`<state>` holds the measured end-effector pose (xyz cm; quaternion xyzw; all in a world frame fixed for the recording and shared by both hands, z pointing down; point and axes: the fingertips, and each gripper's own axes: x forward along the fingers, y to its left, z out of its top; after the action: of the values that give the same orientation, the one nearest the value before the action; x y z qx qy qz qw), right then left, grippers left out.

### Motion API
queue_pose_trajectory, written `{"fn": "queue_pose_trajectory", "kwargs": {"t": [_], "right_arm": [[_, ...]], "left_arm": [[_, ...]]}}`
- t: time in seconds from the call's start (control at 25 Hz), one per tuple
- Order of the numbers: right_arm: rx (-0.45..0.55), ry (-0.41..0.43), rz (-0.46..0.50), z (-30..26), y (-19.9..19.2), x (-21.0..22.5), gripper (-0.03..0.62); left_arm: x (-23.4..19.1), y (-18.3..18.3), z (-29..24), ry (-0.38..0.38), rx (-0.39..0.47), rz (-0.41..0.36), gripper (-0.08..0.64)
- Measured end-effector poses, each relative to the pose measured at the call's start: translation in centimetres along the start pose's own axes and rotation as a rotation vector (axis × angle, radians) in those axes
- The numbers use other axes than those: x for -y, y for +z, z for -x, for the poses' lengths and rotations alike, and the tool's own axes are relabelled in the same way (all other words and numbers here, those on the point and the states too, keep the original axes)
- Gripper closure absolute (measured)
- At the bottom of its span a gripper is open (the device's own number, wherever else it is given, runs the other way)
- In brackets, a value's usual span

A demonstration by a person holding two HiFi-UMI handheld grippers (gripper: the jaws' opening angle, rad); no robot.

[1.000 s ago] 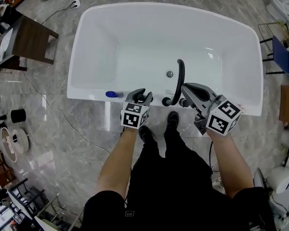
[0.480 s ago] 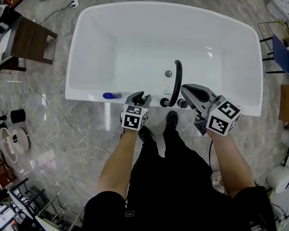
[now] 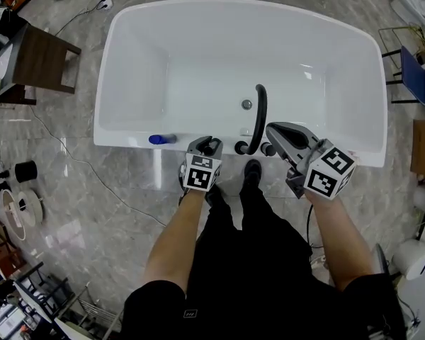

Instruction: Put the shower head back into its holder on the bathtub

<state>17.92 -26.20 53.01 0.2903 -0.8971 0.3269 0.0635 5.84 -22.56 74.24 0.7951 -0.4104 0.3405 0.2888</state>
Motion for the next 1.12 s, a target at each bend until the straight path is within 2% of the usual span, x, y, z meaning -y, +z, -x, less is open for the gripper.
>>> {"fn": "queue_pose_trajectory", "kwargs": {"t": [0.36, 0.4, 0.52, 0.68, 1.12], "right_arm": [[0.003, -0.009, -0.021, 0.1, -0.4, 0.2, 0.578], [0.002, -0.01, -0.024, 0.1, -0.5, 0.3, 0.578], [0.001, -0.014, -0.034, 0.2, -0.6, 0.4, 0.578], [0.011, -0.003, -0.035, 0.2, -0.3, 0.4, 0.578], [0.017, 0.052, -0.017, -1.6, 1.2, -1.5, 0.578]], "left_arm": [[0.3, 0.3, -0.7, -0.021, -0.004, 0.004, 0.416], [0.5, 0.5, -0.8, -0.031, 0.0, 0.006, 0.404], [0.9, 0.8, -0.8, -0.051, 0.022, 0.023, 0.282], [0.6, 1.2, -0.1, -0.025, 0.034, 0.018, 0.238], [1.1, 3.3, 3.9, -0.038, 0.121, 0.056, 0.233]]}}
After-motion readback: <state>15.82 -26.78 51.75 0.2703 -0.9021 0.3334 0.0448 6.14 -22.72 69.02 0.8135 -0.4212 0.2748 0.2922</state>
